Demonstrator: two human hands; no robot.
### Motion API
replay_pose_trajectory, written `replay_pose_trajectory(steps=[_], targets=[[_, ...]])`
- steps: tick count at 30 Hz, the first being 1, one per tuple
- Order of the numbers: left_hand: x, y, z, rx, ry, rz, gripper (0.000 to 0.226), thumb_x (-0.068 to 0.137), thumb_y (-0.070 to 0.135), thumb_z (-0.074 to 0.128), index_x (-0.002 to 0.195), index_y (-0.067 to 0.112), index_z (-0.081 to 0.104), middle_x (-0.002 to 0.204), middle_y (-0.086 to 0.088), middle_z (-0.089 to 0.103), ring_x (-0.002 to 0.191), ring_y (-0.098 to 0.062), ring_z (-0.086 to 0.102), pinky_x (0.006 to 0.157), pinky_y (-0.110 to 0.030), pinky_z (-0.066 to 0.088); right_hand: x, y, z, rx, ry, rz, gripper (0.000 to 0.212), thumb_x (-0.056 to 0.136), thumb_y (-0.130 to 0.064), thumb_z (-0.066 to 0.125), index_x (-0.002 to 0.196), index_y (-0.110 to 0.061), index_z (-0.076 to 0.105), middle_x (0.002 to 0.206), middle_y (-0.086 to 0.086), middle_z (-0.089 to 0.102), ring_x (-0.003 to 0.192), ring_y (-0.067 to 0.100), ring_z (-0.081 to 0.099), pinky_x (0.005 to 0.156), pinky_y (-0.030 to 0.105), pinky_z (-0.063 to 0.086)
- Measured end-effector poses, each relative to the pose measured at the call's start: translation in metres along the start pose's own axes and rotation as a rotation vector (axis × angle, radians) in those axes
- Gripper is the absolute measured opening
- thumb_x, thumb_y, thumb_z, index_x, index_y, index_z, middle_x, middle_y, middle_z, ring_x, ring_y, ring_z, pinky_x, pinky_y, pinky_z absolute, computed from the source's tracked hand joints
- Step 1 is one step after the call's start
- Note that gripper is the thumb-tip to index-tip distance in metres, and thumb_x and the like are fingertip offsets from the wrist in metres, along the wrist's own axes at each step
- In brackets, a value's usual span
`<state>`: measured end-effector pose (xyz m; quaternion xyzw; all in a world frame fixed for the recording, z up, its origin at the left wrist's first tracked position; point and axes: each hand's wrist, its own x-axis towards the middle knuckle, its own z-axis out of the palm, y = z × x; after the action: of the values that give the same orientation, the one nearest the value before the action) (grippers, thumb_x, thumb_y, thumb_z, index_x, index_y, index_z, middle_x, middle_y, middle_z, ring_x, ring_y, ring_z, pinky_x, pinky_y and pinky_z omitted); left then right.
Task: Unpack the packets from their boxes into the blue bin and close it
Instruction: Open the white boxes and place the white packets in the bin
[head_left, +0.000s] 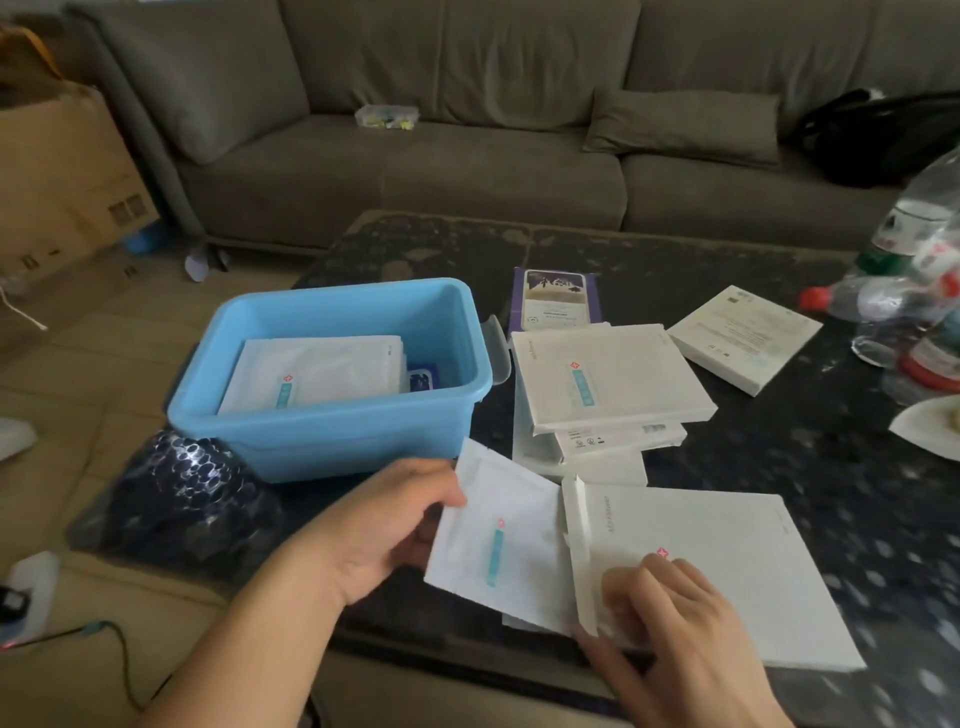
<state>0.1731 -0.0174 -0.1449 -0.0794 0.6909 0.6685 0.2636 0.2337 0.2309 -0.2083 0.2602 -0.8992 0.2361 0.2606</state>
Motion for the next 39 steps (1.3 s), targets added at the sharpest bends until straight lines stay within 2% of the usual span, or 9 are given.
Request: replay_pose_trajectory(steps=[7, 12, 15, 19, 21, 23, 28, 35, 39], targets=[[-0.032, 0.028, -0.026, -0.096, 0.010, 0.203, 0.032, 0.067, 0.019, 0.054, 0.087, 0.012, 0.078, 0.093, -0.013, 0.075, 0.087, -0.026, 0.070, 0.072, -0.037, 0.052, 0.007, 0.000, -0.009, 0.047, -0.108, 0.042, 0.035, 0.061, -0.051, 0.077, 0.079, -0.030, 0.057, 0.065, -0.015, 0.048, 0.067, 0.002, 0.042, 0.064, 0.013, 0.035], [-0.045, 0.046, -0.044, -0.423, 0.043, 0.343, 0.049, 0.059, 0.015, 0.060, 0.105, 0.021, 0.078, 0.105, -0.010, 0.073, 0.097, -0.027, 0.069, 0.078, -0.043, 0.055, 0.064, -0.052, -0.033, 0.859, 0.040, 0.614, 0.057, 0.059, -0.072, 0.075, 0.101, -0.035, 0.062, 0.084, -0.001, 0.067, 0.068, 0.014, 0.060, 0.060, 0.021, 0.050], [-0.046, 0.048, -0.046, -0.517, 0.084, 0.349, 0.046, 0.073, 0.023, 0.062, 0.118, 0.020, 0.070, 0.110, -0.009, 0.073, 0.105, -0.026, 0.067, 0.070, -0.040, 0.058, 0.118, -0.069, -0.034, 1.237, -0.120, 0.773, 0.043, 0.076, -0.040, 0.074, 0.115, -0.038, 0.056, 0.095, 0.002, 0.075, 0.073, 0.019, 0.072, 0.059, 0.038, 0.061], [-0.041, 0.057, -0.057, -0.468, 0.526, 0.429, 0.018, 0.092, 0.031, 0.061, 0.083, 0.032, 0.076, 0.100, 0.001, 0.076, 0.102, -0.017, 0.070, 0.081, -0.041, 0.057, 0.185, -0.078, -0.018, 1.200, -0.167, 0.765, 0.038, 0.083, -0.021, 0.067, 0.117, -0.032, 0.055, 0.101, -0.007, 0.075, 0.086, 0.019, 0.074, 0.065, 0.040, 0.062], [-0.039, 0.060, -0.072, -0.328, 0.874, 0.523, 0.011, 0.093, 0.029, 0.064, 0.083, 0.030, 0.069, 0.099, 0.005, 0.075, 0.098, -0.014, 0.072, 0.083, -0.044, 0.059, 0.212, -0.077, 0.001, 1.180, -0.219, 0.791, 0.039, 0.087, -0.018, 0.068, 0.122, -0.026, 0.054, 0.113, -0.004, 0.070, 0.090, 0.021, 0.074, 0.066, 0.038, 0.062], [-0.042, 0.060, -0.087, -0.216, 1.024, 0.595, 0.004, 0.091, 0.026, 0.066, 0.094, 0.026, 0.064, 0.101, 0.005, 0.074, 0.096, -0.014, 0.072, 0.088, -0.044, 0.058, 0.234, -0.076, 0.021, 1.145, -0.269, 0.834, 0.041, 0.088, -0.013, 0.069, 0.124, -0.022, 0.052, 0.118, 0.001, 0.065, 0.091, 0.023, 0.072, 0.062, 0.036, 0.062], [-0.039, 0.055, -0.113, -0.103, 1.049, 0.587, 0.006, 0.093, 0.018, 0.064, 0.094, 0.025, 0.063, 0.087, 0.006, 0.075, 0.091, -0.014, 0.073, 0.087, -0.034, 0.053, 0.263, -0.080, 0.059, 1.014, -0.498, 0.893, 0.046, 0.088, -0.007, 0.069, 0.129, -0.015, 0.049, 0.118, 0.010, 0.063, 0.090, 0.027, 0.070, 0.056, 0.037, 0.061], [-0.039, 0.057, -0.114, -0.002, 0.996, 0.583, 0.008, 0.093, 0.016, 0.060, 0.091, 0.021, 0.064, 0.091, 0.006, 0.074, 0.073, -0.009, 0.074, 0.066, -0.022, 0.046, 0.271, -0.088, 0.070, 0.788, -0.654, 0.728, 0.010, 0.089, -0.015, 0.069, 0.098, -0.018, 0.065, 0.097, 0.004, 0.072, 0.083, 0.019, 0.070, 0.062, 0.027, 0.061], [-0.040, 0.057, -0.115, 0.014, 1.003, 0.577, 0.007, 0.093, 0.019, 0.060, 0.092, 0.024, 0.065, 0.092, 0.006, 0.075, 0.071, -0.008, 0.074, 0.066, -0.023, 0.048, 0.278, -0.080, 0.056, 0.482, -0.727, 0.683, 0.028, 0.091, -0.033, 0.065, 0.108, -0.011, 0.066, 0.084, 0.006, 0.074, 0.072, 0.021, 0.073, 0.067, 0.030, 0.062]])
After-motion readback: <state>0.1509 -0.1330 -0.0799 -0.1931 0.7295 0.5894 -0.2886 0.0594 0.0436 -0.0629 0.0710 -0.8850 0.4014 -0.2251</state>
